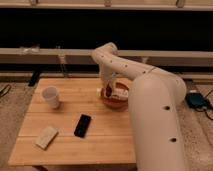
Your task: Place the pepper in the ceramic bowl
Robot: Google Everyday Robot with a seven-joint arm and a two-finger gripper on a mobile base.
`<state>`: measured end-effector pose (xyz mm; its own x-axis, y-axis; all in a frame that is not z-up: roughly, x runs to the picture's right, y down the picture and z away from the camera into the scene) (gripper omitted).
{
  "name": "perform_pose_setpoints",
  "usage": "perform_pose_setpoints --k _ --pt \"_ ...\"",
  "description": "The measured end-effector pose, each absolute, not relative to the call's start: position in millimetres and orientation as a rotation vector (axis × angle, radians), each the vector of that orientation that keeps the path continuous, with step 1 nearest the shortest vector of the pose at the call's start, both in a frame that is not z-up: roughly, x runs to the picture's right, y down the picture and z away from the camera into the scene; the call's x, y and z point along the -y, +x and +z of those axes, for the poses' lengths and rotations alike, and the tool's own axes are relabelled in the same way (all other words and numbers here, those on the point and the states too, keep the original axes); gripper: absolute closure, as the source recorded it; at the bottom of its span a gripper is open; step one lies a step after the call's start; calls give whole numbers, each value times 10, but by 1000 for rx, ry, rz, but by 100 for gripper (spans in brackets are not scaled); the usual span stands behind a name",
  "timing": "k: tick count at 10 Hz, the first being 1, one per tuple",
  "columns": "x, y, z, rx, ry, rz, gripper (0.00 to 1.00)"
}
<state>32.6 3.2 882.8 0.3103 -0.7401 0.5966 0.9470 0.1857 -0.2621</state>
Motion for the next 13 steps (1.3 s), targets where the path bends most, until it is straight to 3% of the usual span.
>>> perform_pose_setpoints --k 2,3,6,8,13 --pt "-95 483 8799 357 -675 -1187 90" --pt "-120 520 8794 354 -685 -1173 84" --pt "-203 524 8846 354 -717 -1150 52" --pt "-248 516 8886 354 -736 -1145 37" --pt "-359 401 9020 351 -781 -1156 37"
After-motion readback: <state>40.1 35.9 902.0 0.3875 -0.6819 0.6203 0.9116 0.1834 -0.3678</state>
